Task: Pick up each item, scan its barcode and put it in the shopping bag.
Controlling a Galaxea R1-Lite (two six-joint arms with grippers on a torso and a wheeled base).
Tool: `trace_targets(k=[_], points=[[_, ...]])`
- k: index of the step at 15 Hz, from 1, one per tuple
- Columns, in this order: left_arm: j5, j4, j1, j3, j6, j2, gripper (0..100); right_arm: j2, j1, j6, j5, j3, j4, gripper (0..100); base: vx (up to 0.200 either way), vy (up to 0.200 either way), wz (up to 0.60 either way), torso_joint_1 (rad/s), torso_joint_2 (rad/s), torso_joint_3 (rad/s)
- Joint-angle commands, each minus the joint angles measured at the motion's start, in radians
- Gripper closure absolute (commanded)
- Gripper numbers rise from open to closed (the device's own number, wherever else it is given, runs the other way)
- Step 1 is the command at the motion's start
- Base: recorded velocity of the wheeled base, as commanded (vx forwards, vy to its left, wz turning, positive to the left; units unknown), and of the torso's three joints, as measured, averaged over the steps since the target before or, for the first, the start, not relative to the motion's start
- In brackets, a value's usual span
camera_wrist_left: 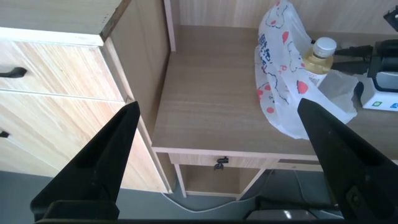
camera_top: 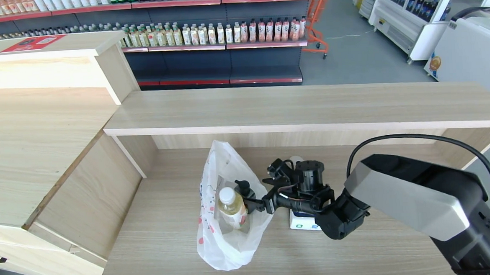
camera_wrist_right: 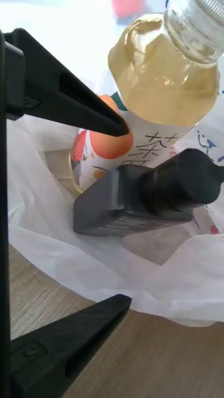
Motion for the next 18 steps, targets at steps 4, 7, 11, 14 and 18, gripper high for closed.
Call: trace_targets(k=[4,7,11,14,18], points=[[0.000,0.000,0.000,0.000,0.000,0.000,0,-0.195,-0.040,0.200,0.000,0.112,0.015,0,0.000,0.000,0.00,0.000,0.00,0.000],[0.000,0.000,0.000,0.000,0.000,0.000,0,-0.458,-0.104,0.282,0.000,0.319,0.098,0,0.000,0.000,0.00,0.000,0.00,0.000],[0.000,0.000,0.000,0.000,0.000,0.000,0,-0.958,-0.202,0.338,-0.002,0.649,0.329,0,0.000,0.000,0.00,0.000,0.00,0.000],[0.000,0.000,0.000,0.000,0.000,0.000,0,-1.452,-0.322,0.273,-0.011,0.930,0.543,0,0.000,0.000,0.00,0.000,0.00,0.000],[0.000,0.000,0.000,0.000,-0.001,0.000,0,-1.918,-0.448,0.180,-0.171,1.213,0.618,0,0.000,0.000,0.00,0.000,0.00,0.000]])
